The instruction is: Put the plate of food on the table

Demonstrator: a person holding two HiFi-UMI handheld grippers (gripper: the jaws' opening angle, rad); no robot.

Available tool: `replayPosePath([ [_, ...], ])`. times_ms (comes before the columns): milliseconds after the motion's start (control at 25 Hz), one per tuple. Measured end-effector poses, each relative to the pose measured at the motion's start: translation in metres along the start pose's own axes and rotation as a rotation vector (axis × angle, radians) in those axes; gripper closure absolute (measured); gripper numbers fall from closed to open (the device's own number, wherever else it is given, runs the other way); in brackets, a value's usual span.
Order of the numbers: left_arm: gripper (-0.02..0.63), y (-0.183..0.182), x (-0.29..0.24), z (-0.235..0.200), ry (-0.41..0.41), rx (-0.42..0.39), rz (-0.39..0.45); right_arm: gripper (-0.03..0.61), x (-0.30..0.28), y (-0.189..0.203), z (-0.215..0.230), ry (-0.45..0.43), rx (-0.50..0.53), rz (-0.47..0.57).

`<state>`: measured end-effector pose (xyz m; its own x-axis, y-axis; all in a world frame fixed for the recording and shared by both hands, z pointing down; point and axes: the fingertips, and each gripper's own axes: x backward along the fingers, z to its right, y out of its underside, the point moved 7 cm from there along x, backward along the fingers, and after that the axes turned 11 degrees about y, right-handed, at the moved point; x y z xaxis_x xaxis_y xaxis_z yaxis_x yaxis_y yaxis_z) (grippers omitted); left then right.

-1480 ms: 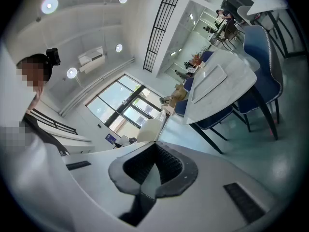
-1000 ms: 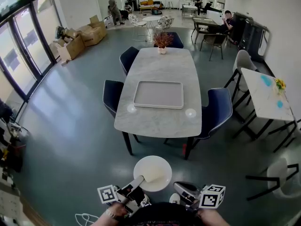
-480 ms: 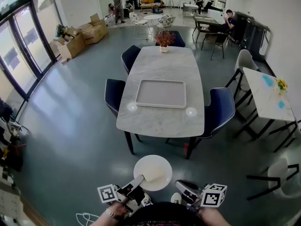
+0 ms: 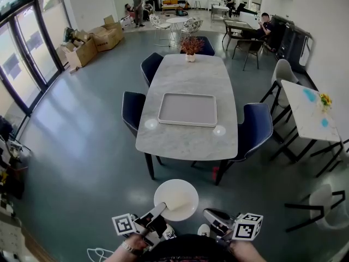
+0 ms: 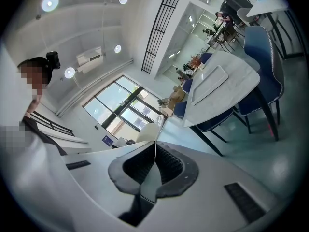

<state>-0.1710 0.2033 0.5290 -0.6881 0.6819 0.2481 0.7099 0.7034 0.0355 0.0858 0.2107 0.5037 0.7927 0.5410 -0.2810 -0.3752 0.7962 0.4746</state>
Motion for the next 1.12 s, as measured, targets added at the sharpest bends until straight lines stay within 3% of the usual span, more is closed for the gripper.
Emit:
replayPosePath([
  [280,0.577,-0.010,0.010,0.001,-0.029,-0.026,-0.016,0.566,-0.010,0.004,-0.003,0.069,0.050,-0.025],
  [600,0.577,-0.026,0.023,0.000,-0.025,-0.025,-0.010,0.566,-0.030,0.002,-0.020,0.261,0.391,-0.088],
  [760,0.577,-0.036,0.031,0.000,-0.033,-0.034,-0.017,0.566,-0.039,0.003,-0.024,0.248,0.350,-0.072],
  [960,0.577,-0.048,0.032,0.008,-0.055,-0.127,-0.094,0.566,-0.052,0.008,-0.029,0.265,0.321,-0.057],
  [1120,0.577,-0.056,0.035,0.010,-0.041,-0.125,-0.111,0.566,-0.061,0.018,-0.030,0.241,0.290,-0.038],
])
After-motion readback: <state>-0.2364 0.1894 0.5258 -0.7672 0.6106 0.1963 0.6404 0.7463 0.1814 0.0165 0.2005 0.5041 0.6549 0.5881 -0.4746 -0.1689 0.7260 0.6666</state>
